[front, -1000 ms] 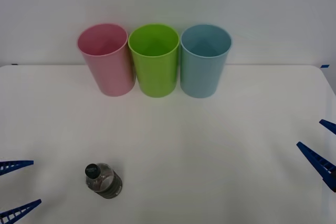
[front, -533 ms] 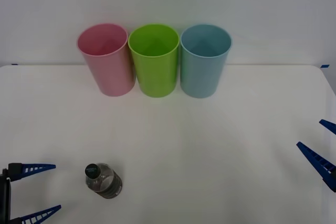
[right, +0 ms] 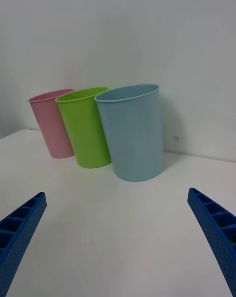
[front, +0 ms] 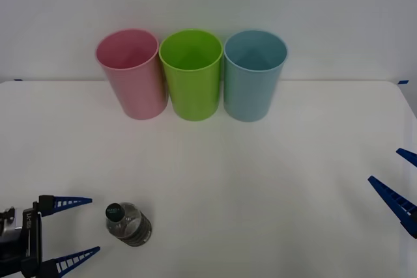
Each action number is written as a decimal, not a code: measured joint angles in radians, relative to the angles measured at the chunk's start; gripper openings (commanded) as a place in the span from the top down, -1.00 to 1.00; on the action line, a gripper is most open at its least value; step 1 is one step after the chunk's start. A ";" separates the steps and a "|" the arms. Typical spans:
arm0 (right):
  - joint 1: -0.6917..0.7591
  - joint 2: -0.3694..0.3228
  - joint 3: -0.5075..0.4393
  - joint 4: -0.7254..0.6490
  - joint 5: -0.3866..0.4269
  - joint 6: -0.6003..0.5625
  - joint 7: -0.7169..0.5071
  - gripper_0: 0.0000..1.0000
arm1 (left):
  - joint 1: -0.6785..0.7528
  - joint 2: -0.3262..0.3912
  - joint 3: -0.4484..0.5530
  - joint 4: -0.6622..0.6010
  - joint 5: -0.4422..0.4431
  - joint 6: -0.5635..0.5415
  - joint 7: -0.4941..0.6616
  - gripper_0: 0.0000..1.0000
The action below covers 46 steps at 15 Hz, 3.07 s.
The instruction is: Grasp the object on the table and drop it into the matching bin: aluminum can to the light blue bin, PET bottle to the pink bin.
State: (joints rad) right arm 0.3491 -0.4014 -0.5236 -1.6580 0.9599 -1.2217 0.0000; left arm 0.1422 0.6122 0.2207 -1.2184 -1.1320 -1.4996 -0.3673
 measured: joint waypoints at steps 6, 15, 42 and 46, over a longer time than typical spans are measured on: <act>0.000 0.000 0.000 0.000 0.000 0.000 0.000 -1.00 | -0.032 -0.052 -0.037 0.000 -0.036 0.001 0.005 -1.00; 0.000 0.000 0.000 0.000 0.000 0.000 0.000 -1.00 | -0.072 -0.149 -0.035 0.000 -0.120 0.004 -0.019 -1.00; 0.000 0.000 0.000 0.000 0.000 0.000 0.000 -1.00 | -0.015 -0.078 -0.005 -0.003 0.013 0.013 0.006 1.00; 0.000 0.000 0.000 0.000 0.000 0.000 0.000 -1.00 | 0.085 -0.049 0.085 -0.043 0.101 0.013 0.017 1.00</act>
State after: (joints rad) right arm 0.3490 -0.4014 -0.5236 -1.6581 0.9599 -1.2217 0.0000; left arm 0.2271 0.5628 0.3059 -1.2617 -1.0311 -1.4868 -0.3507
